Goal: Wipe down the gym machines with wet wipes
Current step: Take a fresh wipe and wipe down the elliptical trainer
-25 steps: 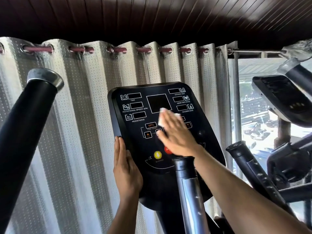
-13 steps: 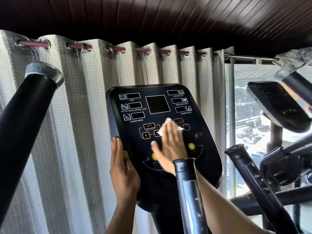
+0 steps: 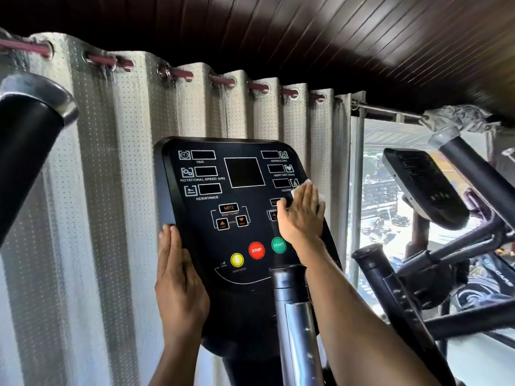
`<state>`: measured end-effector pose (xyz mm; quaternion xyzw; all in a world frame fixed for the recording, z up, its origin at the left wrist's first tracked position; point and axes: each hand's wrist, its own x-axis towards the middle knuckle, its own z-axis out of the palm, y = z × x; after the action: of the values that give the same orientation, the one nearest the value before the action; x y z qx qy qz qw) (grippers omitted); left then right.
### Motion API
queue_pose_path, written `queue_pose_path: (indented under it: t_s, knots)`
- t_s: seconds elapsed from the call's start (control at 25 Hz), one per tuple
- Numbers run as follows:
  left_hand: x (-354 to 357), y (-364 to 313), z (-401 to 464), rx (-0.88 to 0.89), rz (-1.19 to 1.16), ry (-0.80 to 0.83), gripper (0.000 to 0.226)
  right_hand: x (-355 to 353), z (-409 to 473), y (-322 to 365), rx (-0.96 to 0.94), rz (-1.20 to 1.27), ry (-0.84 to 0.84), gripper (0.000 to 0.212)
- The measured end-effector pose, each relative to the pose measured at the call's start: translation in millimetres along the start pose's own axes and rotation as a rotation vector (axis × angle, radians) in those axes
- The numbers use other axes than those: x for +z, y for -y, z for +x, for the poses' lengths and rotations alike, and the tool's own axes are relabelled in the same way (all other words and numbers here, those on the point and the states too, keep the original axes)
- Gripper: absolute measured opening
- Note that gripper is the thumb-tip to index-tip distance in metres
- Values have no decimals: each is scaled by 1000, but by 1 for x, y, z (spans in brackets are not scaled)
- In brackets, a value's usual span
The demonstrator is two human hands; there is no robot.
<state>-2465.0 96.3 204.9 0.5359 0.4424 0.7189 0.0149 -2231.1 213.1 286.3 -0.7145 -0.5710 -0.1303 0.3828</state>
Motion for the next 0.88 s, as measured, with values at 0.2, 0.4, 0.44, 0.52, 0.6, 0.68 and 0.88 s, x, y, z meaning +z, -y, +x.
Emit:
queue_pose_path:
  t_s: [0.2, 0.4, 0.44, 0.52, 0.6, 0.68, 0.88]
  knots:
    - [2, 1, 2, -6, 1, 5, 51, -9, 8, 0, 127, 112, -26, 95]
    - [1, 1, 2, 2, 11, -23, 50, -27, -22, -22, 224, 243, 31, 73]
    - [1, 1, 2, 7, 17, -26, 50, -29, -46, -29, 226, 249, 44, 69]
    - [2, 1, 1, 13, 21, -26, 49, -37, -102, -43, 246, 274, 88, 63]
    - [2, 1, 1, 12, 14, -27, 49, -43, -117, -50, 264, 283, 148, 60]
    - [3, 2, 2, 11, 28, -24, 49, -44, -92, -47, 282, 298, 187, 62]
    - [4, 2, 1, 36, 123, -17, 48, -26, -61, -44, 128, 224, 186, 83]
